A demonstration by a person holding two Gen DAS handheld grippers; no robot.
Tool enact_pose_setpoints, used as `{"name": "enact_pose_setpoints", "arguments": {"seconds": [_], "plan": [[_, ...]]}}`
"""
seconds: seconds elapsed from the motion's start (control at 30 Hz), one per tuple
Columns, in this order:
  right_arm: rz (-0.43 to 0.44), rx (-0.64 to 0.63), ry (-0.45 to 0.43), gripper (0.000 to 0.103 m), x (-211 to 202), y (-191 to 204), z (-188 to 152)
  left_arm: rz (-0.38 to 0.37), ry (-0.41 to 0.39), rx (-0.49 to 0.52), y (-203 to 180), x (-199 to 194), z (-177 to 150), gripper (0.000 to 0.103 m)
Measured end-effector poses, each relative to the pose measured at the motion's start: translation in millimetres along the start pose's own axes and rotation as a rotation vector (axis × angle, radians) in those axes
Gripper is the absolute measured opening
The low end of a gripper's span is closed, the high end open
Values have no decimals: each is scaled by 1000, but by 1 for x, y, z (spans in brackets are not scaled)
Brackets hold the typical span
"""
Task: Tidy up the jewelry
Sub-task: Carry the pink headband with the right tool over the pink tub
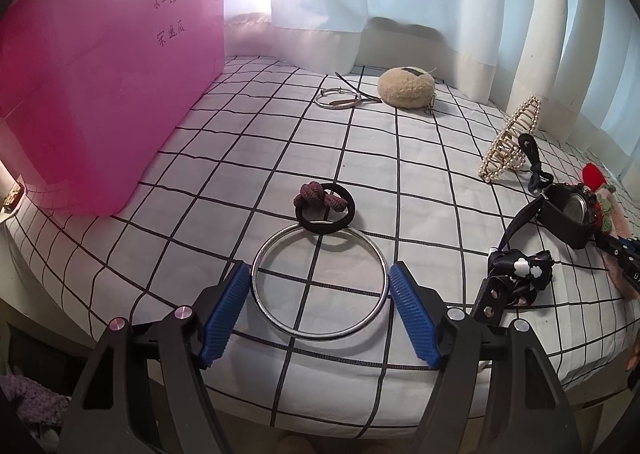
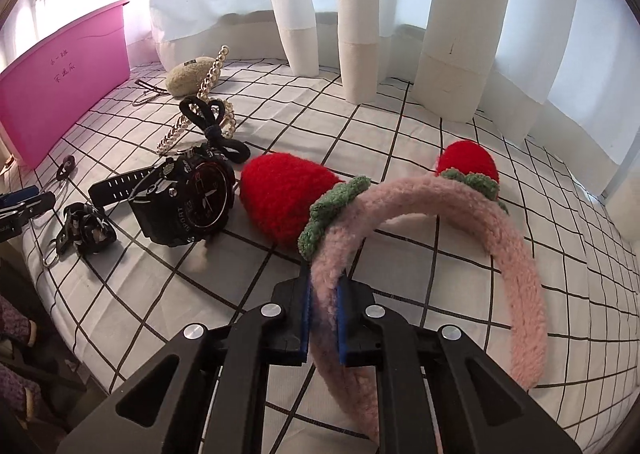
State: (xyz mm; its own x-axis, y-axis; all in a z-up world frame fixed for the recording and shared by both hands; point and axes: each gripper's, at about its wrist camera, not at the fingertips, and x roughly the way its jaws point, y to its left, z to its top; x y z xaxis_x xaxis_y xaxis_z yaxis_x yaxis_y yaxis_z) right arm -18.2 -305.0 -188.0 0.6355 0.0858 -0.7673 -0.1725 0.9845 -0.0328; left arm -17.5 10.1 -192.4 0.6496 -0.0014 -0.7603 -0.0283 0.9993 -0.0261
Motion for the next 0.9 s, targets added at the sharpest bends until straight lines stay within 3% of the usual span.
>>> {"name": "enact_pose_setpoints", "arguments": {"seconds": [0.53,0.9], "plan": [[79,128,-60,10,-52,-12,26,-46,-65,6,-18,-58,39,70],[151,115,-128,10,-109,-9,68,-47,-156,-25,-35,-136,86,70]]}}
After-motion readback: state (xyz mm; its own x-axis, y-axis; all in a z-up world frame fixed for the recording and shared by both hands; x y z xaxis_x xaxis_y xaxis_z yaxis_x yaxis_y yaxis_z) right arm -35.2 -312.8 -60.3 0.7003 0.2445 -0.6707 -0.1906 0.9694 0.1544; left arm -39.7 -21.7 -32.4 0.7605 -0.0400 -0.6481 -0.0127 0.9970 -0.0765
